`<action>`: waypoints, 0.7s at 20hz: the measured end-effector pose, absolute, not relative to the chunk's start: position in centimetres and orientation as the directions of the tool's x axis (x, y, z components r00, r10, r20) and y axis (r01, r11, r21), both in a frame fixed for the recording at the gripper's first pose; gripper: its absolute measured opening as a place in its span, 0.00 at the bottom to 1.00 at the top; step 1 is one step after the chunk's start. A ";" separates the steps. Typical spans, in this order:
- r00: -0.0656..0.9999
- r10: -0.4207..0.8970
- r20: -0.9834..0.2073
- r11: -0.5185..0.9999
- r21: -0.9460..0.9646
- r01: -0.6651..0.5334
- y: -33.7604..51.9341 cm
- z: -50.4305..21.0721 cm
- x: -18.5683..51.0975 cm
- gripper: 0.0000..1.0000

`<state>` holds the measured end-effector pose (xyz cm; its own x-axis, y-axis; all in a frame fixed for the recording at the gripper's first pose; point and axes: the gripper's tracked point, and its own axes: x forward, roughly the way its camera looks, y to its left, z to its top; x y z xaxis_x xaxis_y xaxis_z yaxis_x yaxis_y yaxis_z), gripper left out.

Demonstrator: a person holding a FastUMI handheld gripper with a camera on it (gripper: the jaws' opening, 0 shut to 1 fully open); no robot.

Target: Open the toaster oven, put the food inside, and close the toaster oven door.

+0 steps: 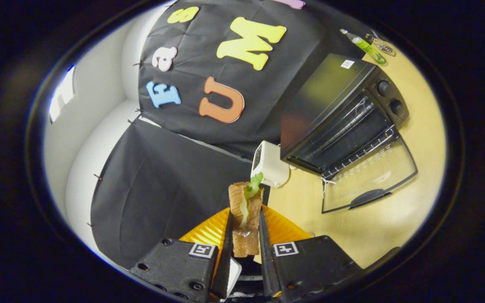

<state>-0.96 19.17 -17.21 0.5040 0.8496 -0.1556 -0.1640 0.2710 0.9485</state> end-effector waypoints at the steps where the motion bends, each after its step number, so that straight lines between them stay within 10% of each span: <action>1: 0.515 0.840 -0.171 0.286 0.946 -0.151 17.9 -17.8 -0.6 0.37; 14: 0.595 0.748 -0.293 0.295 0.950 0.097 15.1 -34.0 11.1 0.37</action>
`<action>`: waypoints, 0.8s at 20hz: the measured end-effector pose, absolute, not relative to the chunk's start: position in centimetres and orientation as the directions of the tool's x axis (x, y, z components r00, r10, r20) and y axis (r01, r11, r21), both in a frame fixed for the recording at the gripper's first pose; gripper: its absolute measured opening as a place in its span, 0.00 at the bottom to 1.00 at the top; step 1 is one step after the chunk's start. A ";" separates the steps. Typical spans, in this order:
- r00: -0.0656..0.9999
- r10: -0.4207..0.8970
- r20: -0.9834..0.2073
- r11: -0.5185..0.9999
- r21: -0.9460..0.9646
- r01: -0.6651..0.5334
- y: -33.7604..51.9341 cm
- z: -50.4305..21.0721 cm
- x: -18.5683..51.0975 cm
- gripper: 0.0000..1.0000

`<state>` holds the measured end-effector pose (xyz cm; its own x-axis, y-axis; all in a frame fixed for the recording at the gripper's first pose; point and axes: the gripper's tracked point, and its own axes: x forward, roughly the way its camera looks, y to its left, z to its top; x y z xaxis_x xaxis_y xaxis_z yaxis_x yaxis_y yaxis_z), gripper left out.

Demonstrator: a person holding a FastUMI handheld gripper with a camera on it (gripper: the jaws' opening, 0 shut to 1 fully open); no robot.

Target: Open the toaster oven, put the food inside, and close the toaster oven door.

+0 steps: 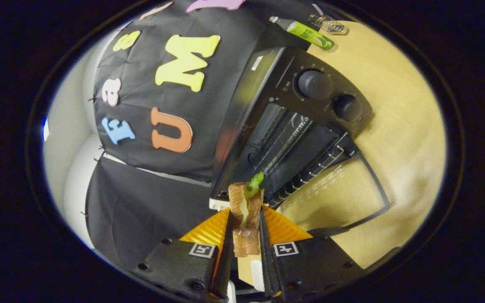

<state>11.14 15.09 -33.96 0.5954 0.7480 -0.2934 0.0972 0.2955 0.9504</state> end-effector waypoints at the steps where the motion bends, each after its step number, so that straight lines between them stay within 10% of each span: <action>1: 0.601 0.738 -0.306 0.297 0.948 0.117 15.1 -34.7 12.2 0.37; 16: 0.834 0.444 -0.327 0.305 0.931 0.202 15.6 -37.7 20.0 0.37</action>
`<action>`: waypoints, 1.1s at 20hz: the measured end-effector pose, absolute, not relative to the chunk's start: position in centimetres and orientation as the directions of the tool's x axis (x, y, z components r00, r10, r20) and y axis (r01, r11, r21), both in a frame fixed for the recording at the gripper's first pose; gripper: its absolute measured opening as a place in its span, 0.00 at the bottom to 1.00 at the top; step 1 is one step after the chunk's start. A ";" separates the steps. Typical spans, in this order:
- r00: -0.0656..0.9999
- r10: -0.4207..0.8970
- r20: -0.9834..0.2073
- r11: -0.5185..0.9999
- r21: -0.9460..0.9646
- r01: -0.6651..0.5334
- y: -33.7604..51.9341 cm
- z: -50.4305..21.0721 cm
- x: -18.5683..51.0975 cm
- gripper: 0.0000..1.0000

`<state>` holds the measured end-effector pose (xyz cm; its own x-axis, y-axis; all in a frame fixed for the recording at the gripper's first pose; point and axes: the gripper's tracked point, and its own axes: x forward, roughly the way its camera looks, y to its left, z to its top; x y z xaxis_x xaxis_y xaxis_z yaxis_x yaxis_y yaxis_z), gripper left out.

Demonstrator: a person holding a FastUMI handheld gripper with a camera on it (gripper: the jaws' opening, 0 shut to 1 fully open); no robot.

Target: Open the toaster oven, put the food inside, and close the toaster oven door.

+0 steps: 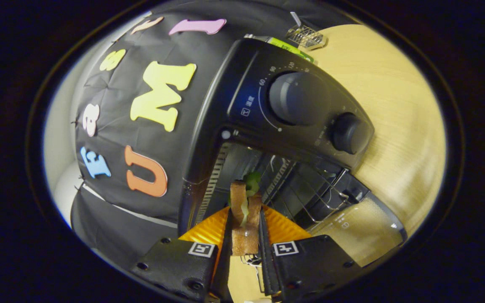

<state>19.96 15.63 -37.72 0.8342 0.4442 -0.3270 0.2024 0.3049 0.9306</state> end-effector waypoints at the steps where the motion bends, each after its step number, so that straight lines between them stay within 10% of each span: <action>1: 0.852 0.408 -0.329 0.291 0.931 0.220 15.7 -38.4 19.8 0.38; 7: 0.869 0.347 -0.353 0.397 0.895 0.205 17.5 -39.0 19.6 0.48; 11: 0.864 0.331 -0.380 0.499 0.848 0.182 16.9 -38.1 18.9 0.95; 22: 0.909 0.241 -0.340 0.627 0.769 0.121 12.7 -34.0 13.3 1.00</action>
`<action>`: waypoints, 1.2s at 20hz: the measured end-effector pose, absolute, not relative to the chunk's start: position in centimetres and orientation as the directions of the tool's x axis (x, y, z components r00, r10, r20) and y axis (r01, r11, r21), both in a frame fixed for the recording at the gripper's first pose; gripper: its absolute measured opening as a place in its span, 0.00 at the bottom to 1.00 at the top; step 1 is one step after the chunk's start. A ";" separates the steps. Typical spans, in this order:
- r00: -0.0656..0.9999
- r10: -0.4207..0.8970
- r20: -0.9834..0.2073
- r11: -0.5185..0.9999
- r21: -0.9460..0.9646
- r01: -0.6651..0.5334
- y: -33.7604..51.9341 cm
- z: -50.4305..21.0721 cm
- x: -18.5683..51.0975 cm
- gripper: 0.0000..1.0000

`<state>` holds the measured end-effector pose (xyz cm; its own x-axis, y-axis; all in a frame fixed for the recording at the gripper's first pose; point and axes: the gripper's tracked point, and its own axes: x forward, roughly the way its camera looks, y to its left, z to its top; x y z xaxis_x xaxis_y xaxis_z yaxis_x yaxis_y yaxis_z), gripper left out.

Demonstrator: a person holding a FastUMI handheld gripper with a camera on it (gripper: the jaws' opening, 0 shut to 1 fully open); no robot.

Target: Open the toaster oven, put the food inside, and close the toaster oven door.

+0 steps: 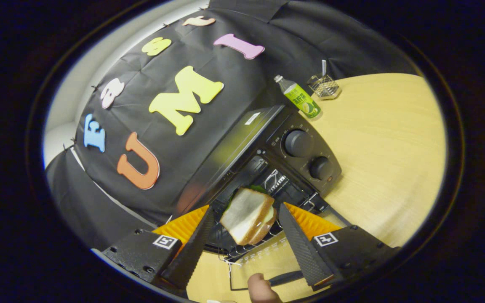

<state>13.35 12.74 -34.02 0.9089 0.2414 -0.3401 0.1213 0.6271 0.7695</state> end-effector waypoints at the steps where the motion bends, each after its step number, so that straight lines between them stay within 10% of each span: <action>1: 0.913 0.227 -0.340 0.663 0.740 0.111 12.4 -33.7 12.5 1.00; 24: 0.814 0.124 -0.567 0.991 0.109 -0.075 16.2 -41.6 -1.1 1.00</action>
<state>-1.06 16.21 -41.56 0.8143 0.1239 -0.5671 -0.0751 0.9912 0.1088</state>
